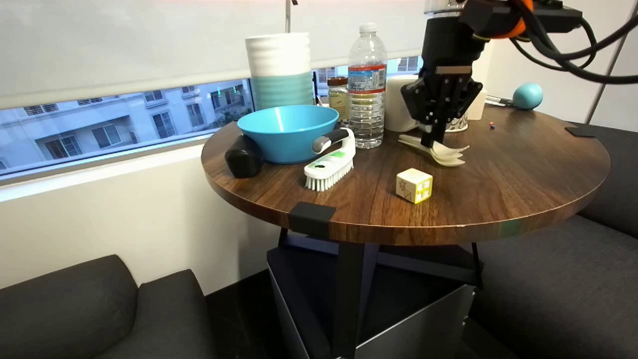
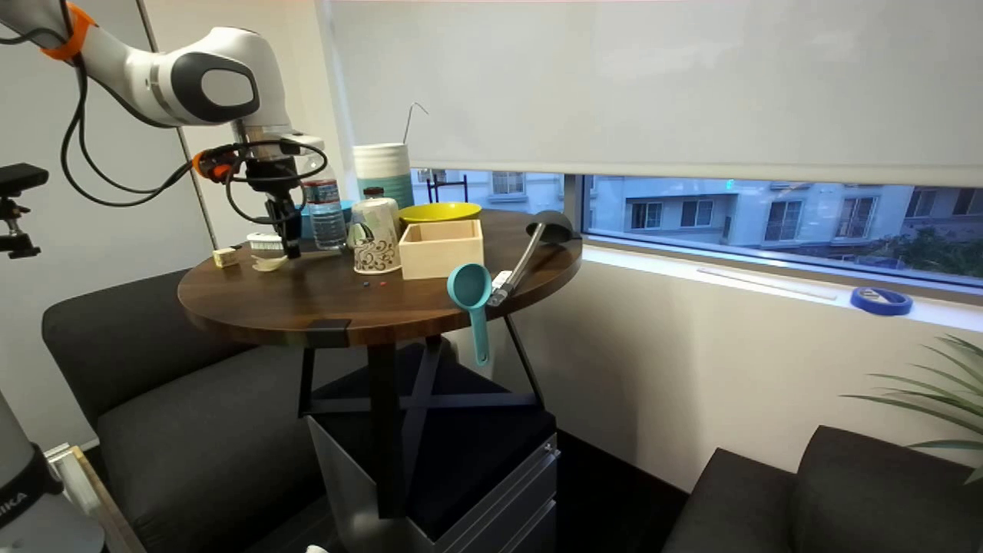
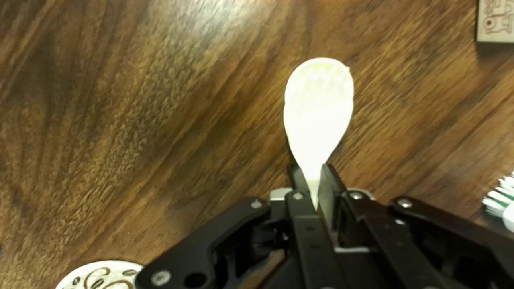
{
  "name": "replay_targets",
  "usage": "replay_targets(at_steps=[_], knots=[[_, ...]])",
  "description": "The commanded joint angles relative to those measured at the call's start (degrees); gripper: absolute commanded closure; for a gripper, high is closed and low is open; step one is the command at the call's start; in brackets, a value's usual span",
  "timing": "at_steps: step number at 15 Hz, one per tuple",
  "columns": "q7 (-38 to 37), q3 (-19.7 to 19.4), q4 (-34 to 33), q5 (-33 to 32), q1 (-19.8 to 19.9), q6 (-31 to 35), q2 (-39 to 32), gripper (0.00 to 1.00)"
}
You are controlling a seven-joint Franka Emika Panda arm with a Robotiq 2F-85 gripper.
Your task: Rearrange the wooden cutlery
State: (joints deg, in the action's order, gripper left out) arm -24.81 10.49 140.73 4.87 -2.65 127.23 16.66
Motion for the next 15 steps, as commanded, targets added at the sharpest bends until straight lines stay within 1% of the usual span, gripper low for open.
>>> replay_targets(at_steps=[1, 7, 8, 15], knots=[[-0.79, -0.02, -0.93, -0.97, -0.34, -0.59, 0.17, 0.92], [-0.59, -0.65, -0.87, -0.57, 0.01, -1.00, 2.85, 0.95], [-0.38, -0.90, -0.38, -0.22, 0.06, -1.09, 3.48, 0.97], [-0.10, -3.08, 4.49, 0.66, 0.96, -2.98, 6.81, 0.97]])
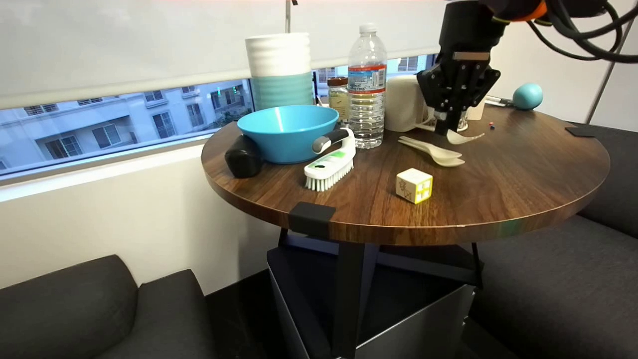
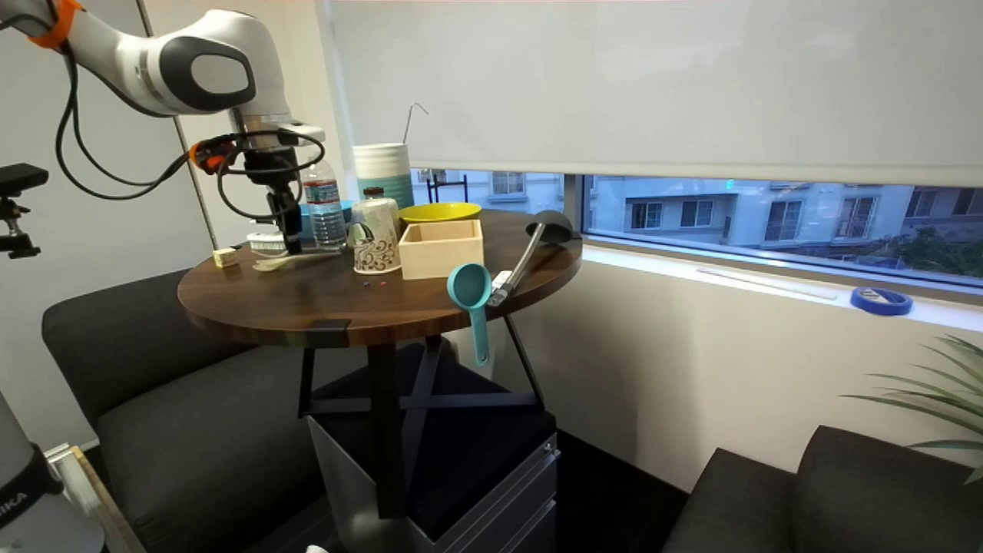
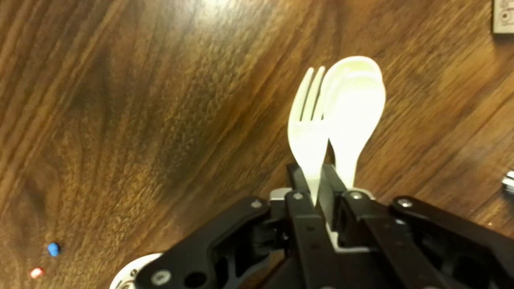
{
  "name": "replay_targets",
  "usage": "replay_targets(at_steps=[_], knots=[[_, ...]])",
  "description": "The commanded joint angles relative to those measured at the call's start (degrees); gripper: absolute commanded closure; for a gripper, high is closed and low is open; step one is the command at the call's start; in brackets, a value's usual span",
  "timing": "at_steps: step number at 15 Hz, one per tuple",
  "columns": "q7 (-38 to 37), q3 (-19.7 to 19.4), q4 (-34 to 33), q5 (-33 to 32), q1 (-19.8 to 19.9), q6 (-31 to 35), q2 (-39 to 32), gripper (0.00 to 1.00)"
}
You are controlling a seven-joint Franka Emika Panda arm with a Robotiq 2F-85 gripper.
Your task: Rearrange the wooden cutlery
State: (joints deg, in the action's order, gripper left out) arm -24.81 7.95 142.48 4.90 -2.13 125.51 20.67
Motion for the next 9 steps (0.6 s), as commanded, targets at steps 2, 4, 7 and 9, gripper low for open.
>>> replay_targets(at_steps=[2, 4, 7, 9], knots=[[-0.04, -0.88, 3.97, 0.52, 0.65, -1.79, 3.32, 0.97], [-0.07, -1.06, 4.95, 0.52, 0.82, -1.99, 3.62, 0.97], [-0.05, -1.17, 5.50, 0.60, 0.86, -2.11, 4.07, 0.91], [-0.16, -1.05, 4.97, 0.50, 0.83, -2.28, 4.61, 0.60]])
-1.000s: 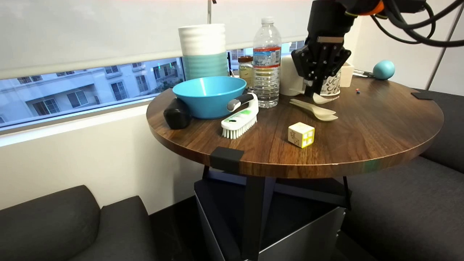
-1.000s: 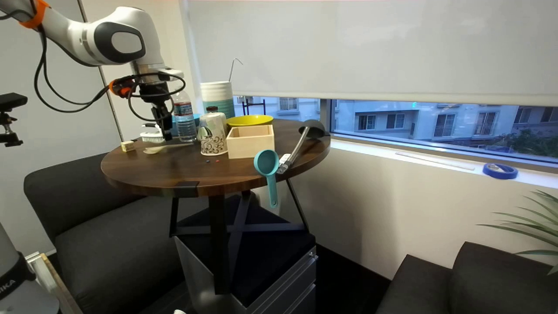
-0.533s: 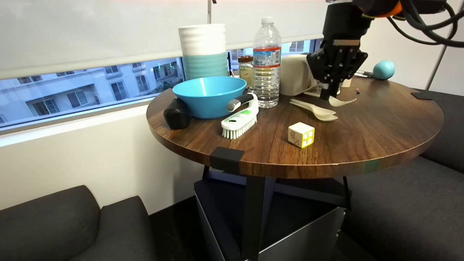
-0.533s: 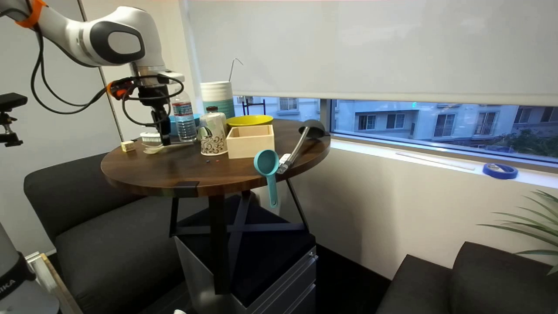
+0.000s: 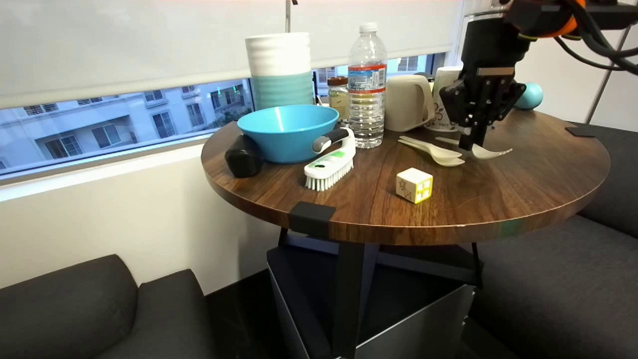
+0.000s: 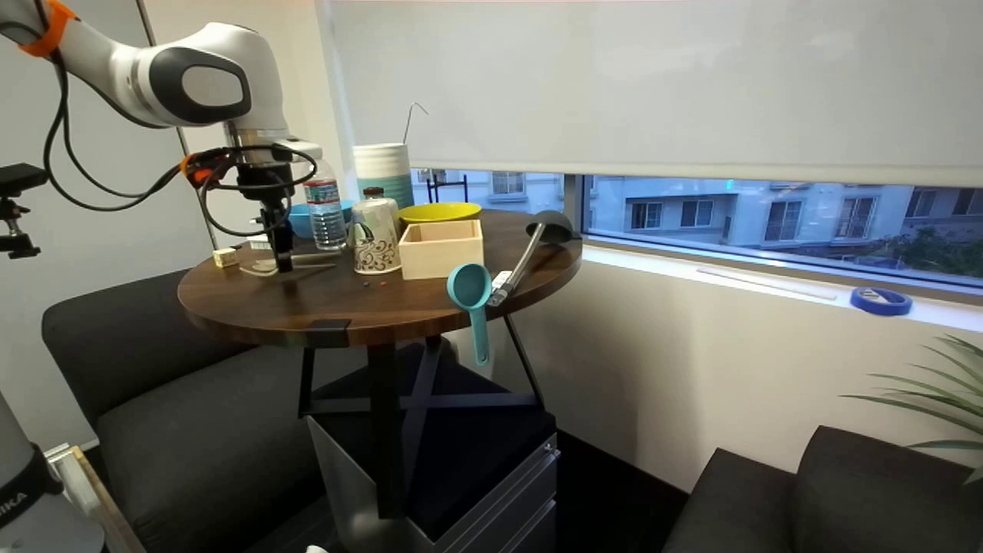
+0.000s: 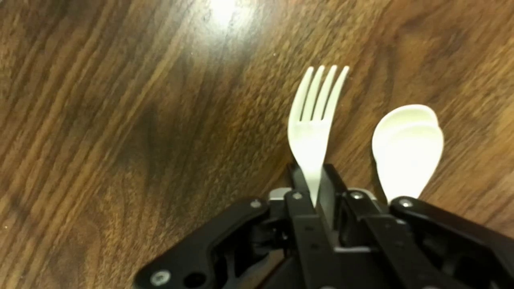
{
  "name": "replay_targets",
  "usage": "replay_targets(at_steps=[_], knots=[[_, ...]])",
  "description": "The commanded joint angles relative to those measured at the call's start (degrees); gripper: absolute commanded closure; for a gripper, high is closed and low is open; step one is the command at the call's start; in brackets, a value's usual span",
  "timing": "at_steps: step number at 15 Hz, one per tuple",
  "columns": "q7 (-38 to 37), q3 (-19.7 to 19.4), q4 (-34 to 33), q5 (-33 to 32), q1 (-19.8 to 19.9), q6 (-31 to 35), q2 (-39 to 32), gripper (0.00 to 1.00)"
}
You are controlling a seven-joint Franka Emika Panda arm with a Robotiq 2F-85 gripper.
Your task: Rearrange the wooden cutlery
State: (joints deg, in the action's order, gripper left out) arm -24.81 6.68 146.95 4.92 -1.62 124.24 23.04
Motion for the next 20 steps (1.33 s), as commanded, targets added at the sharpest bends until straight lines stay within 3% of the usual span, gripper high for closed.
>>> replay_targets(at_steps=[1, 6, 7, 10, 13, 15, 16, 20], knots=[[-0.25, 0.43, 0.14, 0.30, 0.26, -1.08, 2.61, 0.53], [0.16, 1.76, -2.60, 0.08, -0.49, -1.22, 2.81, 0.19], [0.44, 2.02, -3.22, 0.24, -0.71, -0.76, 2.08, 0.16], [0.89, 2.68, -4.84, 0.41, -1.23, 0.25, -0.40, 0.19], [1.21, 2.98, -5.47, 0.62, -1.59, -0.17, -2.29, 0.38], [1.90, 2.88, -5.66, 1.29, -2.20, -0.92, -3.23, 0.39], [2.24, 2.78, -5.72, 1.55, -2.44, -1.06, -3.77, 0.45], [3.01, 2.82, -6.25, 2.07, -3.45, -1.54, -5.30, 0.44]])
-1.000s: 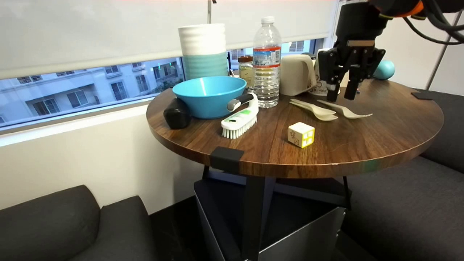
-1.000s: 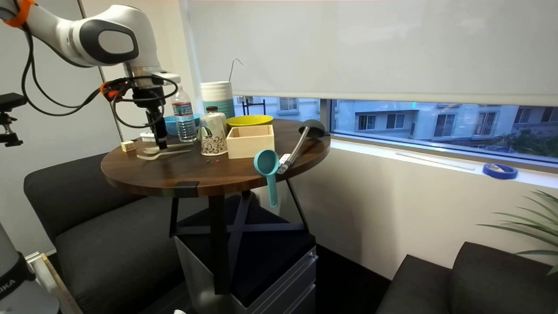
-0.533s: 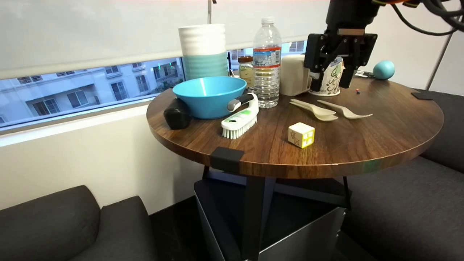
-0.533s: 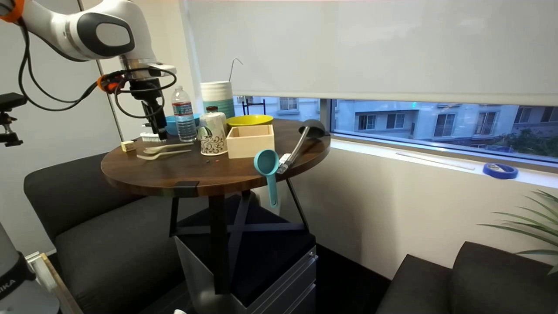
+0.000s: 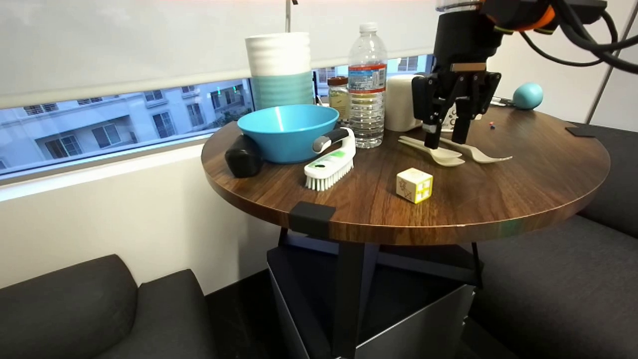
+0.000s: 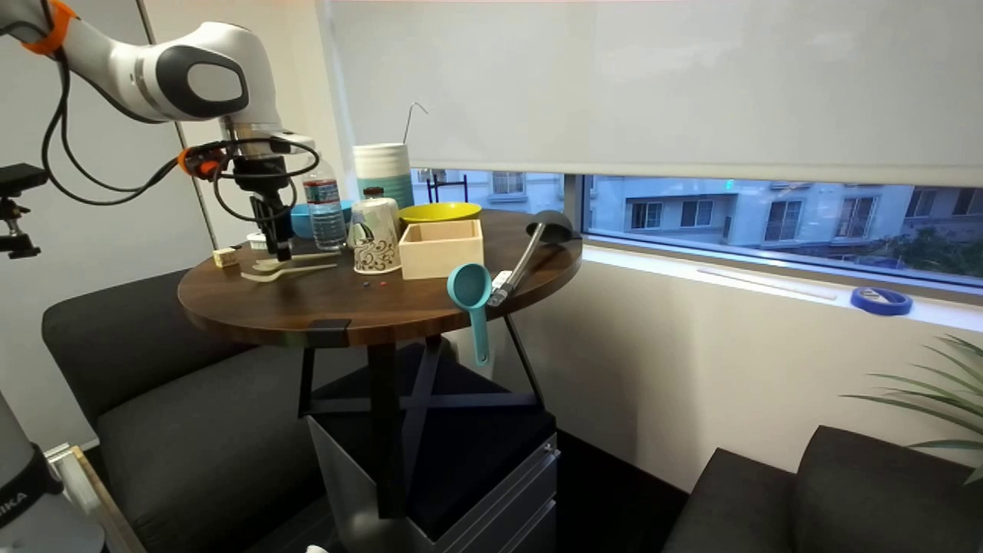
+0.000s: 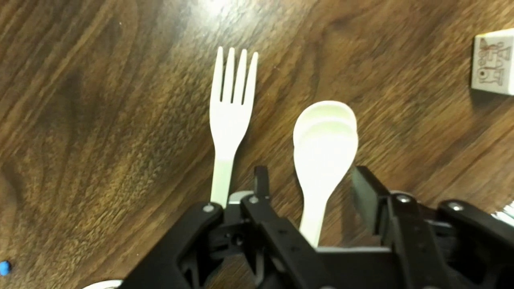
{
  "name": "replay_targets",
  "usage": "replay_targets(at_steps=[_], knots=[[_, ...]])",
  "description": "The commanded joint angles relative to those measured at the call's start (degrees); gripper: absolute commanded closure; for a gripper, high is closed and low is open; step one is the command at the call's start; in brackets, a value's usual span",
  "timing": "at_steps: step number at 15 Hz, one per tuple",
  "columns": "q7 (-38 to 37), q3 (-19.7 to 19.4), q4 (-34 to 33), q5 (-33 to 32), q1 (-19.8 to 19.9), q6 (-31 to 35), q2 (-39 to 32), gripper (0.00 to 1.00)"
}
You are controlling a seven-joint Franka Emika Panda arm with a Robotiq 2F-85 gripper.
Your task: Rearrange the wooden cutlery
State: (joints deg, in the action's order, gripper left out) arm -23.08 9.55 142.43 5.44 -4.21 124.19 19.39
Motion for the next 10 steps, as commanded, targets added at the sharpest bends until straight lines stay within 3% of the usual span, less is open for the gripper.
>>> replay_targets(at_steps=[1, 4, 9, 10], knots=[[1.41, -0.06, -1.83, 1.59, -1.03, -1.54, -2.04, 0.43], [1.61, -0.06, -1.99, 1.48, -1.34, -1.67, -2.79, 0.45], [1.56, -0.04, -2.22, 1.14, -1.45, -1.99, -3.29, 0.64], [1.56, -0.04, -2.27, 1.16, -1.47, -2.05, -3.31, 0.64]])
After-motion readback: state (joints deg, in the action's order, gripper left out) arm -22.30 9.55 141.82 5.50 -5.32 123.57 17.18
